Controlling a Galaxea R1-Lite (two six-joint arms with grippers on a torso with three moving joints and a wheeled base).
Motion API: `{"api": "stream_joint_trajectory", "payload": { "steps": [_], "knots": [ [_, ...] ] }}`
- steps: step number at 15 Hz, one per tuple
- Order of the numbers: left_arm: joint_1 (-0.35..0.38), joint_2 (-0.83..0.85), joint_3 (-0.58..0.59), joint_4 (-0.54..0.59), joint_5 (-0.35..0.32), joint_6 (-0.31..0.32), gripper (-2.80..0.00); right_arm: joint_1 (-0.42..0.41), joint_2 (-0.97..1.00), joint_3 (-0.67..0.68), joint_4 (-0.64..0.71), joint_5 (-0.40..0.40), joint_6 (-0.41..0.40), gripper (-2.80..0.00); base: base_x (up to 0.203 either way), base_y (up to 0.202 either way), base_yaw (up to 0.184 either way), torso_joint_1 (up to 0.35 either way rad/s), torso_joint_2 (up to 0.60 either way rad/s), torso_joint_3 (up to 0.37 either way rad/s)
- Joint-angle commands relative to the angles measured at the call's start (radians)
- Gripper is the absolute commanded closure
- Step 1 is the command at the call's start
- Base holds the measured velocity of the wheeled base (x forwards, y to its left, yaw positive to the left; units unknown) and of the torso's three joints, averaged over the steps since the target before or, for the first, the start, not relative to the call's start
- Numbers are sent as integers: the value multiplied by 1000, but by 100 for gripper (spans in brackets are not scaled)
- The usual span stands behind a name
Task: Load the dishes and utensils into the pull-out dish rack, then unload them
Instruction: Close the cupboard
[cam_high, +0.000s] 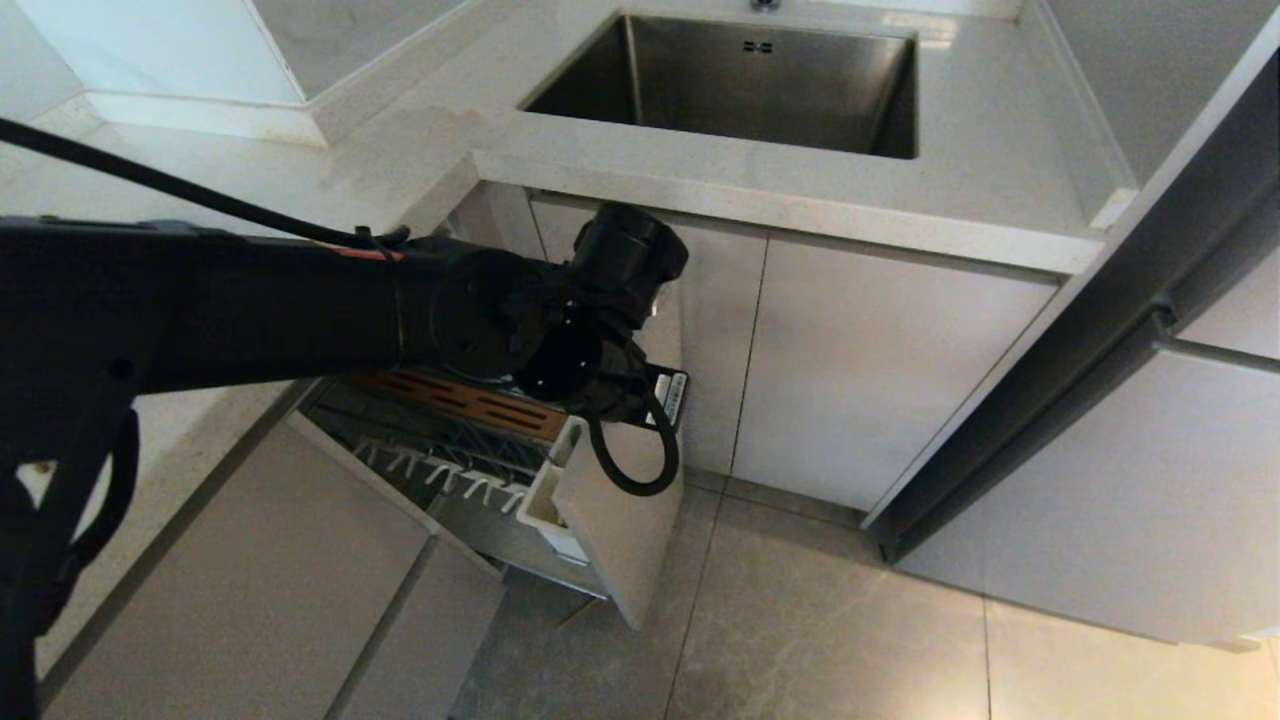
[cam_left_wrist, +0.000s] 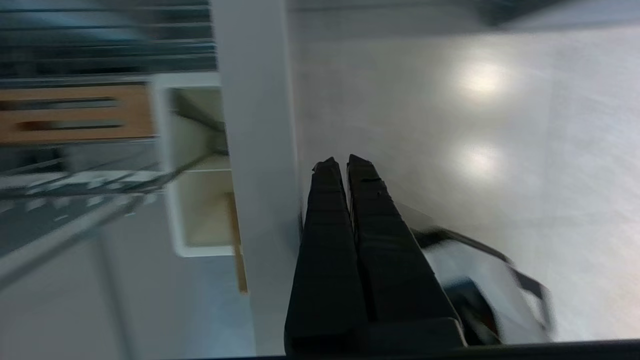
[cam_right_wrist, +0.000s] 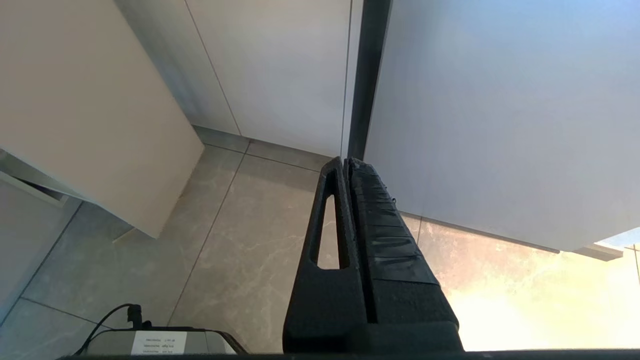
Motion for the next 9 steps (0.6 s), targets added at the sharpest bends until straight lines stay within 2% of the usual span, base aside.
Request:
{"api": "stream_joint_trajectory", "payload": {
  "steps": [1, 7, 9],
  "knots": [
    [9, 0, 1, 1, 26, 3, 0, 0, 0, 8, 0, 0, 0, 0, 0, 0, 0, 0, 0, 0],
    [70, 0, 0, -46, 167, 52, 0, 0, 0, 8, 0, 0, 0, 0, 0, 0, 0, 0, 0, 0],
    [103, 2, -2, -58, 186, 77, 0, 0, 0, 9, 0, 0, 0, 0, 0, 0, 0, 0, 0, 0]
  ]
}}
